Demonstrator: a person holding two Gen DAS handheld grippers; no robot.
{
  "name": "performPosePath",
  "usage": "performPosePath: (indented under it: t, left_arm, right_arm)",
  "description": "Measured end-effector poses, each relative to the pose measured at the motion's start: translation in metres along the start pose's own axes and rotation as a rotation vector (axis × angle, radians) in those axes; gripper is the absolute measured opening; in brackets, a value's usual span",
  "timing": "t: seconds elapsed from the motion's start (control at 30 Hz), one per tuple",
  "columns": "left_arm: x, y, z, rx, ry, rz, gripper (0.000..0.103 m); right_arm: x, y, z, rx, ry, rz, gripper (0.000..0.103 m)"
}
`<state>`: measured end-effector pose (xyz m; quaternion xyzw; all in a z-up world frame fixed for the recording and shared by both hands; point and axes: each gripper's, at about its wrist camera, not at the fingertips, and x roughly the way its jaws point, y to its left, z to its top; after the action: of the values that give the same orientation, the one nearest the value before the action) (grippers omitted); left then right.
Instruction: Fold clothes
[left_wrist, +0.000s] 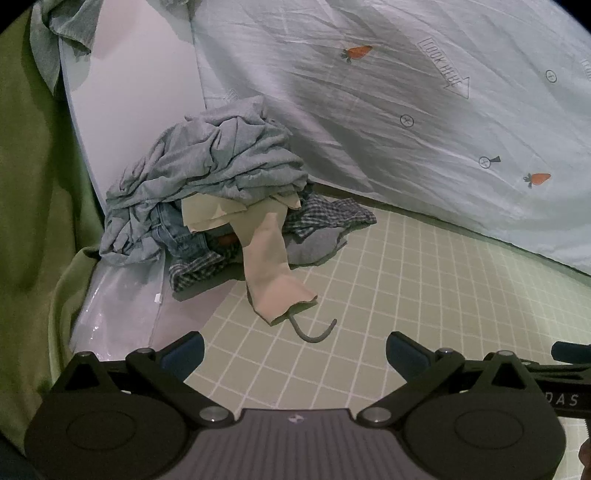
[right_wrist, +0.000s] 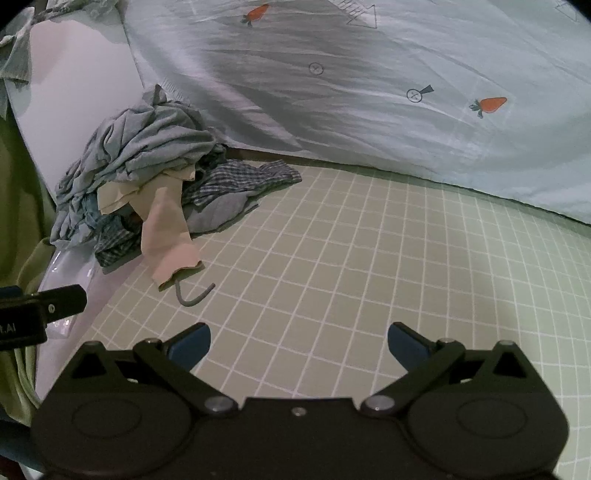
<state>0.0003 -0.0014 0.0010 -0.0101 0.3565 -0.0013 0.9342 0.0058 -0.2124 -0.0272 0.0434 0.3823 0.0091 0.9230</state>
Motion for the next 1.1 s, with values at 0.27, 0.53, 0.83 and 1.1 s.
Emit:
performPosePath:
  t: [0.27,0.53,0.83,1.1]
  left_arm:
    - [-0.002,-0.003,0.004,0.002,-0.001,0.001,0.103]
    - [-0.002,-0.003,0.004,0.003,-0.007,0.006,0.103]
    - [-0.001,-0.002,0.006,0.003,-0.01,0.009,0.103]
    - [0.0,-0.001,0.006,0.005,-0.009,0.003,0.103]
  right_arm:
    - [0.0,-0.006,0.001,0.002,-0.002,0.0,0.103]
    - [-0.002,-0.009,0.002,0.011,-0.01,0.015,0.103]
    - [-0.004,-0.011,0.0,0.014,-0.02,0.023,0.103]
    - [-0.002,-0.01,0.003,0.021,-0.016,0.018,0.103]
